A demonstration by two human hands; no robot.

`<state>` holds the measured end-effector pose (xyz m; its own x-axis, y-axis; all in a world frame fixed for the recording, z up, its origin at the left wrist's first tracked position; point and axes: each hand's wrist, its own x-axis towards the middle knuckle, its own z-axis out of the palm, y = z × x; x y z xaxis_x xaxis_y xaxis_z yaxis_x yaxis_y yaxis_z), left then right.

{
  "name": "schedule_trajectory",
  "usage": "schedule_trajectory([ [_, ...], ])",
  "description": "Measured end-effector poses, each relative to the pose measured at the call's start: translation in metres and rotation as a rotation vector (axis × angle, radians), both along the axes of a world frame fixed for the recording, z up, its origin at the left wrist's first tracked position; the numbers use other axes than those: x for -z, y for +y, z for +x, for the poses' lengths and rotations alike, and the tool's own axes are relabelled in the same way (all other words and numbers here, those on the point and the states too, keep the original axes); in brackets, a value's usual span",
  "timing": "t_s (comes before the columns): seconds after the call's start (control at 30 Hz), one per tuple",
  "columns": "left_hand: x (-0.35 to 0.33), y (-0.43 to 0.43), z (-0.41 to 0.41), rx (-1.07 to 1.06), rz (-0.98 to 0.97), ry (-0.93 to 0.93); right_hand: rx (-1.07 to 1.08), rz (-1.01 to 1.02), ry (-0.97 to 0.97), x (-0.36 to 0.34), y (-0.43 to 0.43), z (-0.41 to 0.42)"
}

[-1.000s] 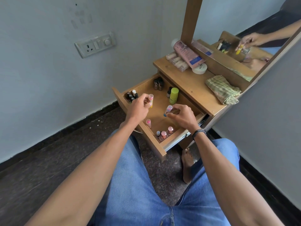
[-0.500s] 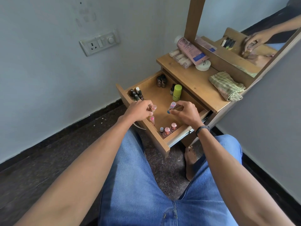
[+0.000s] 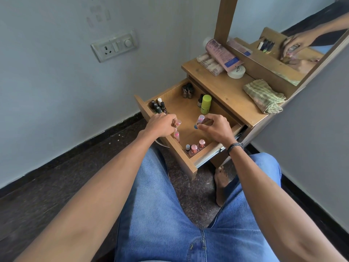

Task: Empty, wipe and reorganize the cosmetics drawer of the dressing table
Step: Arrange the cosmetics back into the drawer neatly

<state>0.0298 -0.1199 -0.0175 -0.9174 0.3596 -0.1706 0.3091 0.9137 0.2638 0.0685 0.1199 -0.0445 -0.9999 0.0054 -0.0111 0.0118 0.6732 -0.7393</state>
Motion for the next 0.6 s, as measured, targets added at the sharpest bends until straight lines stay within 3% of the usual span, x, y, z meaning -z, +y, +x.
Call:
schedule_trajectory([
  [0.6, -0.005, 0.011, 0.003, -0.031, -0.049, -0.022, 0.002, 0.053, -0.014, -0.002, -0.003, 0.002],
])
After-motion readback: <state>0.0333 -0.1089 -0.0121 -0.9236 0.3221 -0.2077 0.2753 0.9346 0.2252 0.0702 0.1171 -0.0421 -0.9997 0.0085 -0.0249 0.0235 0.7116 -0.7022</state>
